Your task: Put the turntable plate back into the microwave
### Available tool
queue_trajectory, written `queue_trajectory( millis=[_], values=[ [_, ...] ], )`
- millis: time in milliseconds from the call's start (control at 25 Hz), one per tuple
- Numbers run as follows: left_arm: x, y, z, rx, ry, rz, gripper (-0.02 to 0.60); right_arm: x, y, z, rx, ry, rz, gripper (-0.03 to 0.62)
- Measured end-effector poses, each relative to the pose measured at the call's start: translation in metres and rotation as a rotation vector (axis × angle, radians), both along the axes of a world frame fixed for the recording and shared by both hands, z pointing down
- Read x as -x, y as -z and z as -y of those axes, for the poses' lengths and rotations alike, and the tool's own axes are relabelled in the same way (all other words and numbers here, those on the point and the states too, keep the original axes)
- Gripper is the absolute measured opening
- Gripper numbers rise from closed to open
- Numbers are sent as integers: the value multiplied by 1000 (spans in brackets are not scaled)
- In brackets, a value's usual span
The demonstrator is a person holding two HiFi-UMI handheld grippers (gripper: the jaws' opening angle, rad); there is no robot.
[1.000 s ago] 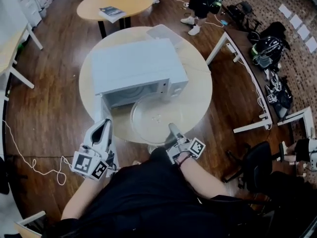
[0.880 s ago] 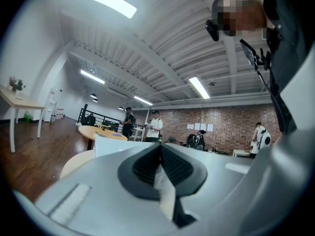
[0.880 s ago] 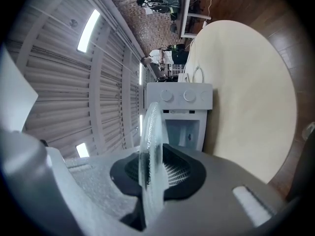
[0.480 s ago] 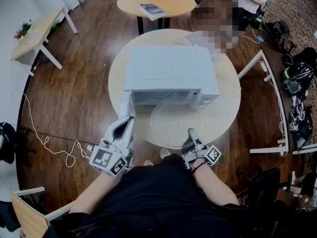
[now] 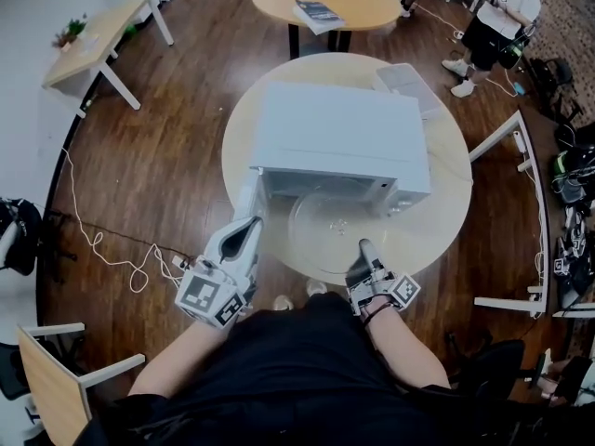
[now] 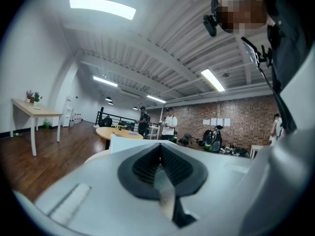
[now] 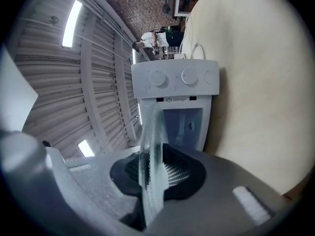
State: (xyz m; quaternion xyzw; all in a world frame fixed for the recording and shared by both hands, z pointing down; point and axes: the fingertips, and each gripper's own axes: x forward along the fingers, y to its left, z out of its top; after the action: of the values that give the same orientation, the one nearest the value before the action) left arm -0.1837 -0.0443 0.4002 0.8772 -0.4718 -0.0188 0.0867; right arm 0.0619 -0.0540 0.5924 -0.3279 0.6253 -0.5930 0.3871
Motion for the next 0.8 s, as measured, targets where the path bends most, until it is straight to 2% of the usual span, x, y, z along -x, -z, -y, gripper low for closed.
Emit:
queue_trajectory(
  millis=[240, 480, 800],
  values=[
    [1, -1, 6, 0, 26, 19, 6, 5, -3, 13, 6, 23, 18, 37],
    [7, 5, 14, -3, 68, 8, 6, 11, -5, 25, 7, 60, 23, 37],
    [0, 4, 17, -4, 70, 47, 6, 21, -3, 39, 5, 102, 41, 37]
  ],
)
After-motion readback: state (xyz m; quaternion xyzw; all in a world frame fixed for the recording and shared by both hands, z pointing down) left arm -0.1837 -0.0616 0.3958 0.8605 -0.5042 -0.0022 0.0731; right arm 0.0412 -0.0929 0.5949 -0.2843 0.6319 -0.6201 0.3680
